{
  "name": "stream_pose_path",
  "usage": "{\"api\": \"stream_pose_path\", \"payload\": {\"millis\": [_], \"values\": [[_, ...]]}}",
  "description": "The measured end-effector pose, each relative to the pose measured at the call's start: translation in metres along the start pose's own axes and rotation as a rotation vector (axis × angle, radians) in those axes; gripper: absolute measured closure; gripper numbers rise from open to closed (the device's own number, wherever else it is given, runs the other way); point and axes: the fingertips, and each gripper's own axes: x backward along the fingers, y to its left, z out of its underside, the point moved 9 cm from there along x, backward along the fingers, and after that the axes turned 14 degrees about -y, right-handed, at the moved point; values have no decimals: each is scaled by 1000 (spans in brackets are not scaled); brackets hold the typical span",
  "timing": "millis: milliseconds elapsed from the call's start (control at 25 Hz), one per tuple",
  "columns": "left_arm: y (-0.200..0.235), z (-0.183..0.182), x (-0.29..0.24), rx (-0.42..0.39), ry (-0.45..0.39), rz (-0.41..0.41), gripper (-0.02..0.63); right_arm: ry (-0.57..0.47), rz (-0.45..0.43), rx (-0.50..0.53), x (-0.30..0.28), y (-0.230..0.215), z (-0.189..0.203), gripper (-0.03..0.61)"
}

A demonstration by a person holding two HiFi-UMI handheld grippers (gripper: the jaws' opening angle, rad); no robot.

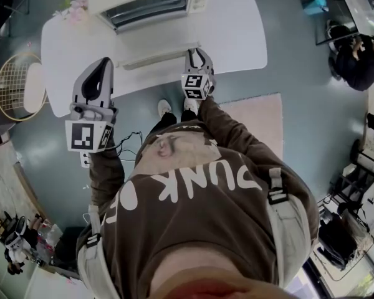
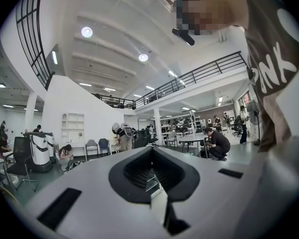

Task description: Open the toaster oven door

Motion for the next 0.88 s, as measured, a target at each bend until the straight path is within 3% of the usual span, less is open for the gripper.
{"api": "stream_pose_path", "payload": {"millis": [280, 680, 880], "values": [[-3, 1, 7, -4, 31, -8, 611, 38, 11, -1, 5, 10, 37, 474], [2, -2, 12, -14, 44, -11, 611, 225, 72, -158, -12, 21, 76, 477], [3, -1, 14, -11, 43, -14, 611, 214, 96, -158, -12, 21, 77, 479]]}}
